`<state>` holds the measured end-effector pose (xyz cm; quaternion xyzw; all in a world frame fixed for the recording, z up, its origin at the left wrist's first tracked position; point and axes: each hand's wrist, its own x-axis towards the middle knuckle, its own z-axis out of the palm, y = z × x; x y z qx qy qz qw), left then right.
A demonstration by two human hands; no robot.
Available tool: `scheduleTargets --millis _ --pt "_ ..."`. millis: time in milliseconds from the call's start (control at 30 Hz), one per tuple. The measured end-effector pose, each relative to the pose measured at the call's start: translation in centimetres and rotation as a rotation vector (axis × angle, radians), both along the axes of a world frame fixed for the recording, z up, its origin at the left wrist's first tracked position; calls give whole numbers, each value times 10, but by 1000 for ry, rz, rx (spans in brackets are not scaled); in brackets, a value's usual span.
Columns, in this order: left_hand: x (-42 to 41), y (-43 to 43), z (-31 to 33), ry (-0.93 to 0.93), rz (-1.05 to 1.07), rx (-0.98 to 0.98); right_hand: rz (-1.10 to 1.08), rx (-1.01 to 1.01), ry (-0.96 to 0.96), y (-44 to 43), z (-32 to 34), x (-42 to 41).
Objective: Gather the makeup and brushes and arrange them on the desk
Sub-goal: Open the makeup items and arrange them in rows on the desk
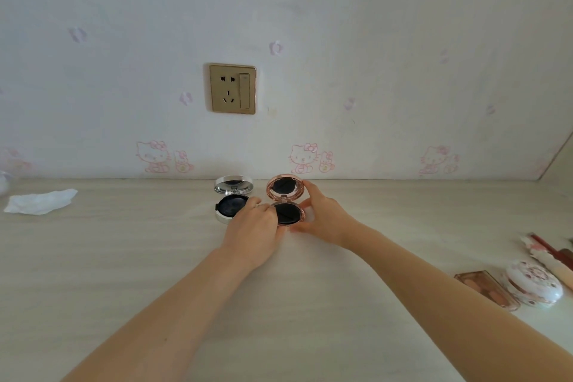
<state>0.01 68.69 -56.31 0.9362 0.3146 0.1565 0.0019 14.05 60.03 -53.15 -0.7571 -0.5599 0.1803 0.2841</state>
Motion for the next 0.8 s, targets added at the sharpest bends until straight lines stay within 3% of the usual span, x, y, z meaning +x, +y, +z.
scheduleTargets --millis 300,533,800 --pt "0 -2 3 -13 10 1 -30 -40 -26 -5 0 -4" --pt "-5 -29 7 -81 -28 43 -53 -97 -243 -50 2 7" --pt "22 -110 12 -176 -146 -182 -140 -111 -370 -146 11 32"
